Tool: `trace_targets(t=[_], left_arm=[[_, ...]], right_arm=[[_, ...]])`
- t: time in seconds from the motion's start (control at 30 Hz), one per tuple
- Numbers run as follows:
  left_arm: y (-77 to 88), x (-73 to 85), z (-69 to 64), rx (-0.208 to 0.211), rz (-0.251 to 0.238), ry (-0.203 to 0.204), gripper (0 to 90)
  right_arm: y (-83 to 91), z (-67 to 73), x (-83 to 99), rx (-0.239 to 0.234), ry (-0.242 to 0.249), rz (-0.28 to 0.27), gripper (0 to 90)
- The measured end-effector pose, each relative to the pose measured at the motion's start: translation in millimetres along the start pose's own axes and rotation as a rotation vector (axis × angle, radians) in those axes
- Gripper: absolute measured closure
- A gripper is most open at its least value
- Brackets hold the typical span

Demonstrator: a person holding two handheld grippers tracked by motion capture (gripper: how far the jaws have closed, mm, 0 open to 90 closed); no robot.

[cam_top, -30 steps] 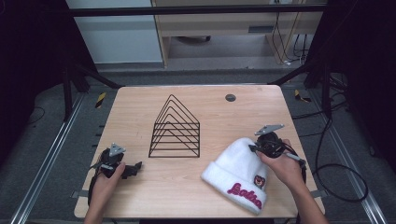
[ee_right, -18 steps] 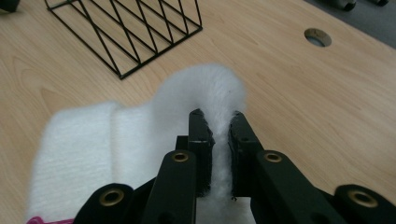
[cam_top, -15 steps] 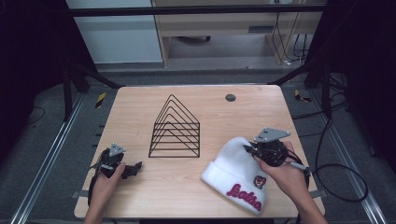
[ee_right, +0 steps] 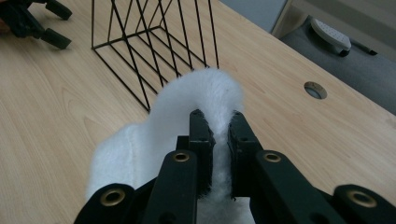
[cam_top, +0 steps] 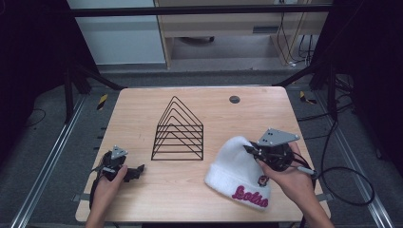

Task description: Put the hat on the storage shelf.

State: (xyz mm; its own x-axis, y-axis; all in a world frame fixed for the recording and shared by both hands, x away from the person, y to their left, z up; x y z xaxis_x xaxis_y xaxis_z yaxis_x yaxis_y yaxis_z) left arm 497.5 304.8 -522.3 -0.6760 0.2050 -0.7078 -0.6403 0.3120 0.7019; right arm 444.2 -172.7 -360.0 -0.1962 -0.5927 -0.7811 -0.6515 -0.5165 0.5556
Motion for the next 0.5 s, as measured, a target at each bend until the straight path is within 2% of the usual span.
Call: trace_targets(t=[0.5], left_arm=[[0.0,0.0,0.0,0.0,0.0,0.0,0.0]], right_arm=[[3.6,-8.0,-13.3,0.011,0.008,-0.051,84.0]])
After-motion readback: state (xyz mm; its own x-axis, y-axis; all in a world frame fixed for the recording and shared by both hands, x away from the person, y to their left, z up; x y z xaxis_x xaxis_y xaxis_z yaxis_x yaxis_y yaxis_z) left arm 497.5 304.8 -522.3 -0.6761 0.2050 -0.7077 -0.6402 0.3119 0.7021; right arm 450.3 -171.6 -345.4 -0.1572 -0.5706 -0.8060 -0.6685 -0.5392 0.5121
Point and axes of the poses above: each handheld gripper's, and its own axes: y roughly backward along the jaws, x roughly out of its underside, z roughly to its left, the point moved 2 cm from there along -y, roughly forward along the jaws, and after that the axes turned 8 degrees about y, right-handed, at the moved point
